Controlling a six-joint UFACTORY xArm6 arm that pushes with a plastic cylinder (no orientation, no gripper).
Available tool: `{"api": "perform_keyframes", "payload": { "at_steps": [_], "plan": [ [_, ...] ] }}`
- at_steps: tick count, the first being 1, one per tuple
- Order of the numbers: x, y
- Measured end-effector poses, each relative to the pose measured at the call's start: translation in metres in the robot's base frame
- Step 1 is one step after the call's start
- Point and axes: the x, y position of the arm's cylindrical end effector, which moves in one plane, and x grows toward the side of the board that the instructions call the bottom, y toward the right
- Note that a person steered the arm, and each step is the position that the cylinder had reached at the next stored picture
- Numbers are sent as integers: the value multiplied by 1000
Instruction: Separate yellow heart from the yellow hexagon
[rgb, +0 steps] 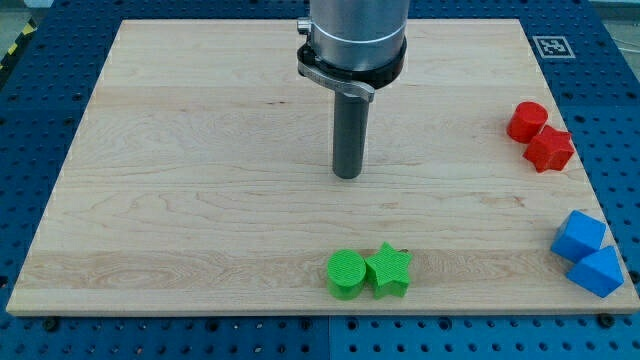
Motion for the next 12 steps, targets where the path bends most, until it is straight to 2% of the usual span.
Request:
{"api": "perform_keyframes", "payload": {
  "at_steps": [2,5,7,10,12],
  "plan": [
    [0,0],
    [-23,5],
    [-33,36],
    [-89,74],
    [-147,102]
  ]
}}
